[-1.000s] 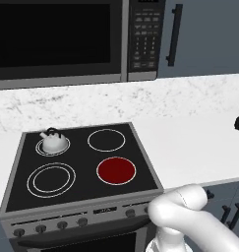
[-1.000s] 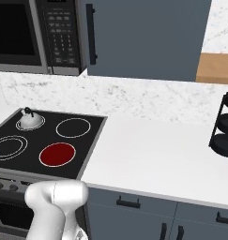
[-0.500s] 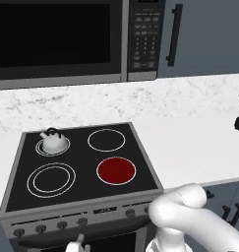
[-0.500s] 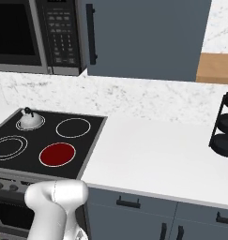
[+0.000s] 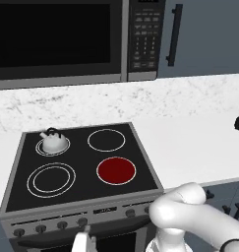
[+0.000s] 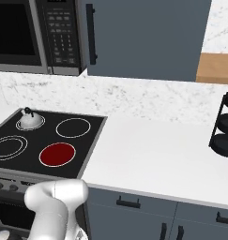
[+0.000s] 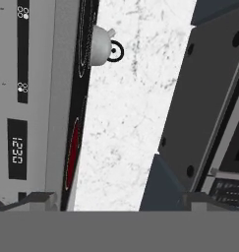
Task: Turn off the front right burner of the stove.
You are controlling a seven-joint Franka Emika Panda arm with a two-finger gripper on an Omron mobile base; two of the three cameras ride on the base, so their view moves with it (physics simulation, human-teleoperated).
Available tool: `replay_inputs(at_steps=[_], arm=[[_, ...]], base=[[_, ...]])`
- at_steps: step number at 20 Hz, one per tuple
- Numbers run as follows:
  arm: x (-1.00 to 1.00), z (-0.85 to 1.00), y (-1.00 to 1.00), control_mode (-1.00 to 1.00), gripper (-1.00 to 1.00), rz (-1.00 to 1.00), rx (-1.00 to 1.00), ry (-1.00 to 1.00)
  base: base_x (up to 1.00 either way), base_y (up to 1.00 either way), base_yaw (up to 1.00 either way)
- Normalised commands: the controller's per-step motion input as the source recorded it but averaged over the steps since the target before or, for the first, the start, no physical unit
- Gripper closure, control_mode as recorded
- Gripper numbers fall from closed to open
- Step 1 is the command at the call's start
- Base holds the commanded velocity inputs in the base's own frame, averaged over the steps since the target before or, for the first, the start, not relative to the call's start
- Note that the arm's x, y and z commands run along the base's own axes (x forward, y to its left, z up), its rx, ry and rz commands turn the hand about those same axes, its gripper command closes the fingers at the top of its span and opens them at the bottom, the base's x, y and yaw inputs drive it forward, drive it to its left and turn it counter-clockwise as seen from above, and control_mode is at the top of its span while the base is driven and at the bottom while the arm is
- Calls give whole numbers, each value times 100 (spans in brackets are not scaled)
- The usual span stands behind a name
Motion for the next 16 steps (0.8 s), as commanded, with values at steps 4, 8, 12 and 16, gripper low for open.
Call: replay_inputs(at_steps=[4,8,12,16], arm=[[10,-1,-16,-100,-100,3,5,-2],[23,0,-2,-100,-100,0,16,0],[22,-7,0,-100,-100,0,14,0],[24,-6,0,-100,-100,0,3,0]], base=[[0,0,0],[0,0,0],[0,0,0],[0,0,0]])
